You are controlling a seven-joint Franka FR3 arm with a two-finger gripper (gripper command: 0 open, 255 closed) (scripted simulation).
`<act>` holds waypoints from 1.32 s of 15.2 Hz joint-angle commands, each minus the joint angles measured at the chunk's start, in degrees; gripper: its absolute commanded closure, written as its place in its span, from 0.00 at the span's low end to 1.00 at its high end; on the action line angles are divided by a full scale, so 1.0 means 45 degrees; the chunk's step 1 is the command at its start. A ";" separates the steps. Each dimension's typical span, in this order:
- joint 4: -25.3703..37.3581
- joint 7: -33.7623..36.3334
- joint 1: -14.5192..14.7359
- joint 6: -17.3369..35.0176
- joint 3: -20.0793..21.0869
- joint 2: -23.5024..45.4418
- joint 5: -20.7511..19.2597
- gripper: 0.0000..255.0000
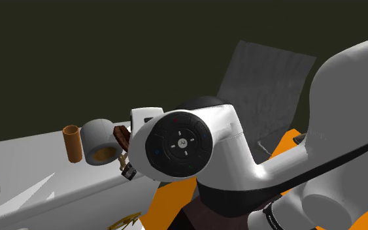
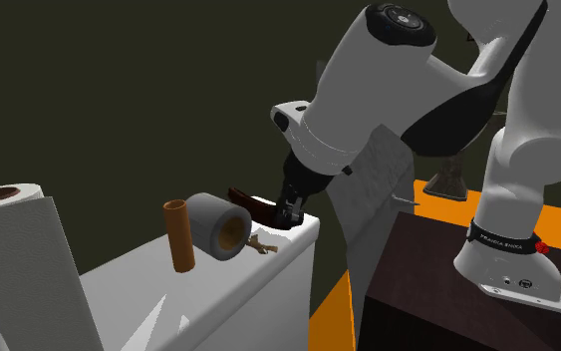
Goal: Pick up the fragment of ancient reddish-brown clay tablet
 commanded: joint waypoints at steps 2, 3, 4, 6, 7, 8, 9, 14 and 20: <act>-0.0007 0.0005 0.0000 0.0007 -0.0001 0.0011 -0.0001 1.00; -0.0008 0.0007 0.0001 0.0007 0.0000 0.0010 0.0000 1.00; -0.0007 0.0015 0.0002 0.0006 0.0000 0.0020 -0.0011 1.00; -0.0017 0.0003 -0.0001 0.0013 0.0000 -0.0001 0.0008 1.00; 0.0023 -0.0200 -0.0023 -0.0014 0.0004 -0.0175 0.0227 1.00; 0.0067 -0.0401 -0.0043 -0.0046 0.0004 -0.0346 0.0441 1.00; 0.0113 -0.0601 -0.0054 -0.0082 -0.0004 -0.0513 0.0652 1.00; 0.0398 -0.1560 -0.0044 -0.0337 -0.0121 -0.1274 0.1626 1.00; 0.0855 -0.2586 0.0065 -0.0797 -0.0365 -0.2005 0.2578 1.00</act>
